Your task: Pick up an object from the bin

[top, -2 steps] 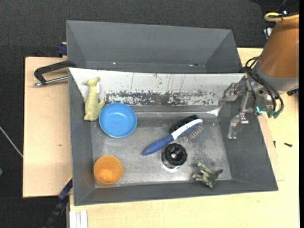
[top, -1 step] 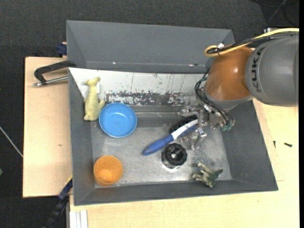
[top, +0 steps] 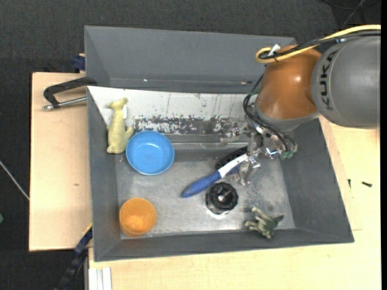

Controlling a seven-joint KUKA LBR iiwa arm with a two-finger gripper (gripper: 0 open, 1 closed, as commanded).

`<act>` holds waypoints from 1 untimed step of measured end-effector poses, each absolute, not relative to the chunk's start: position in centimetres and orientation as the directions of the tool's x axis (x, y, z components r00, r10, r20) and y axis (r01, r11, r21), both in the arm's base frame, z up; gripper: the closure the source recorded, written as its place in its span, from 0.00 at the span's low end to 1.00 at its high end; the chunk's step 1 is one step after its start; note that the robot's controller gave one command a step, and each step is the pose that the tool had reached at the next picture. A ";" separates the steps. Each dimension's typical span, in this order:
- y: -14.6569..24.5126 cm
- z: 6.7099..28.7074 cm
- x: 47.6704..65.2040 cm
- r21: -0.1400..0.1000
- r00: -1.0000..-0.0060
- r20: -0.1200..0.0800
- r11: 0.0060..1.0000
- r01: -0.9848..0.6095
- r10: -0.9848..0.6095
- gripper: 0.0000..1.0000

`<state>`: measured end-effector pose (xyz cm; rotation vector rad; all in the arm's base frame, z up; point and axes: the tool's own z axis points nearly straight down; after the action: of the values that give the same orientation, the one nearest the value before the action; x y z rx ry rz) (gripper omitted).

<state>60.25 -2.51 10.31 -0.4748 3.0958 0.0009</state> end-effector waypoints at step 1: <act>-1.6 10.1 60.1 0.001 -0.960 -0.005 0.960 -0.279 -0.279 0.00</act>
Offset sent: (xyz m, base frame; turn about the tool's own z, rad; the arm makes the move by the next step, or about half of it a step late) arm -0.0031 0.0080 -0.0031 0.0213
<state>60.08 -1.57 10.13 -0.4428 3.1058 0.0021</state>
